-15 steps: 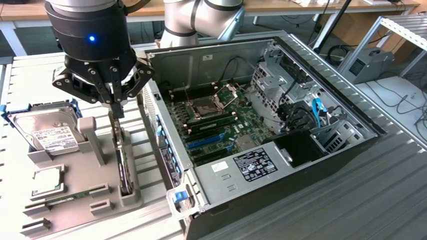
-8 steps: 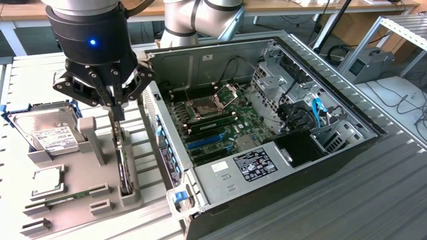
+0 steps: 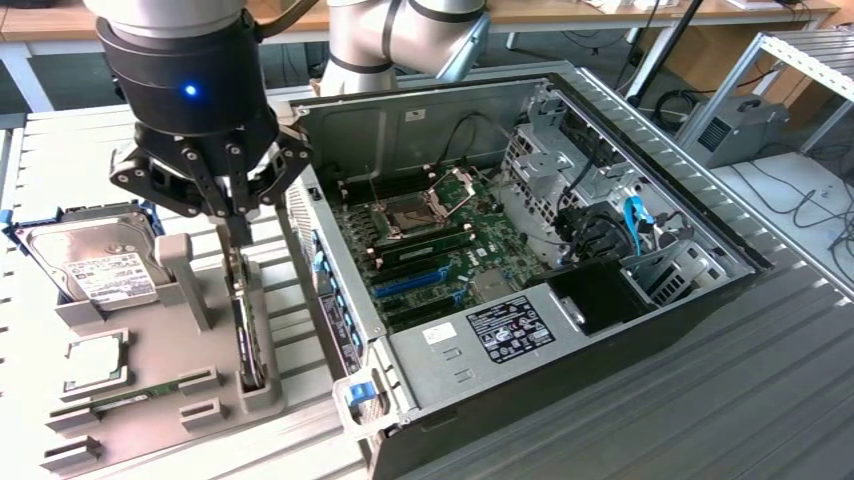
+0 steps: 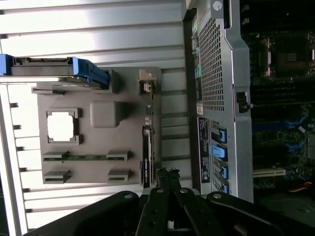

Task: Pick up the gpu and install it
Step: 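Reach for the gpu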

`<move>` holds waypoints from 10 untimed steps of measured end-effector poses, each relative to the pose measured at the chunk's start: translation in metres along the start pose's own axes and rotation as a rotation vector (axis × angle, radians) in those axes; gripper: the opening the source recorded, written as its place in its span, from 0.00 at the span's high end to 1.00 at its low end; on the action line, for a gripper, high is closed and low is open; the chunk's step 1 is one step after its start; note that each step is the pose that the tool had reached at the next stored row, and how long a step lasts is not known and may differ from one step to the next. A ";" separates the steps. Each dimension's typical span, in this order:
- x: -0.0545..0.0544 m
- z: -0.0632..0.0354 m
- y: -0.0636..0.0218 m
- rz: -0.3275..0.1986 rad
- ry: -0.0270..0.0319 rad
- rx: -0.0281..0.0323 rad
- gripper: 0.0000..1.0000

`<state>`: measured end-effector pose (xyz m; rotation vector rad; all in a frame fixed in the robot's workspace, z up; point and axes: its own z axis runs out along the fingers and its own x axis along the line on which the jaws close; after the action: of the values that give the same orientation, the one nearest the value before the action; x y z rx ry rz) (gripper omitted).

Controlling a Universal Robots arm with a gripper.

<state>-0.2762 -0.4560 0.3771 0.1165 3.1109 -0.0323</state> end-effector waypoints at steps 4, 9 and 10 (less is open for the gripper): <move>0.000 0.0005 -0.0010 0.000 -0.0003 -0.0002 0.89; -0.001 0.0009 -0.0026 0.000 -0.0002 -0.0002 0.89; -0.001 0.0010 -0.0030 0.000 -0.0002 -0.0002 0.89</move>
<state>-0.2756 -0.4591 0.3762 0.1166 3.1107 -0.0320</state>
